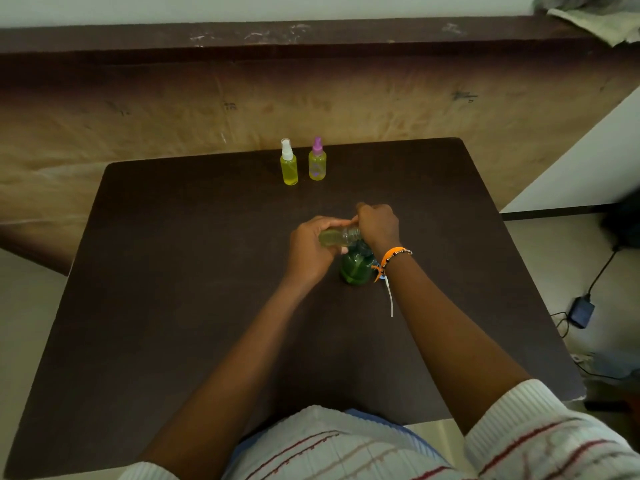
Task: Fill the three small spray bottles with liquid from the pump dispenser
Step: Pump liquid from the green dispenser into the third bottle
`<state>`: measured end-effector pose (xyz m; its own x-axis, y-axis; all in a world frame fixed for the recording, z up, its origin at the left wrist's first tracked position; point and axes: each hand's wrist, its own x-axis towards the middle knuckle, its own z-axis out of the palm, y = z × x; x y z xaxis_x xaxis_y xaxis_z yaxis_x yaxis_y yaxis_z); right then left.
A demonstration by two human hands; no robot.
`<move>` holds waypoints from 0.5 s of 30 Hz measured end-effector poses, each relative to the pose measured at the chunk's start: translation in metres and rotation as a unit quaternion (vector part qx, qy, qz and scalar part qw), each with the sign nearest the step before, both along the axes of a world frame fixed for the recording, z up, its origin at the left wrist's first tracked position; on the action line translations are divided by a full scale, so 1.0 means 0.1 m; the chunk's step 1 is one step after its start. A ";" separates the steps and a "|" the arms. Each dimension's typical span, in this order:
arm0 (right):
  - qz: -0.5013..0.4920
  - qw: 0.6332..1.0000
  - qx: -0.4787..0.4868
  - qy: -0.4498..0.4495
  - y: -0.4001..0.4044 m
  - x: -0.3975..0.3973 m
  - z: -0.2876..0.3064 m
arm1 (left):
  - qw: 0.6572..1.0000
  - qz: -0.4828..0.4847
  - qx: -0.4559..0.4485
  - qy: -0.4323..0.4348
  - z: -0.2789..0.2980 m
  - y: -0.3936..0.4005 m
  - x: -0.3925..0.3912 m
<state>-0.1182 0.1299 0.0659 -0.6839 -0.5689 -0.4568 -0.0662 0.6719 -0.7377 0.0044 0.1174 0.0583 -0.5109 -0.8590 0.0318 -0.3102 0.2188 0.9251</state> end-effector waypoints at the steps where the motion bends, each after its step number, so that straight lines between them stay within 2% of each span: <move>1: 0.003 1.000 0.001 -0.003 -0.01 -0.01 0.00 | 1.000 -0.003 -0.002 0.002 0.01 0.00 0.00; 7: 0.039 0.999 0.016 -0.031 -0.05 -0.09 0.03 | 1.000 -0.010 -0.004 0.016 0.04 -0.01 0.00; 15: 0.020 1.000 0.018 -0.015 -0.05 -0.09 -0.03 | 1.000 -0.006 -0.004 0.024 0.00 -0.01 -0.01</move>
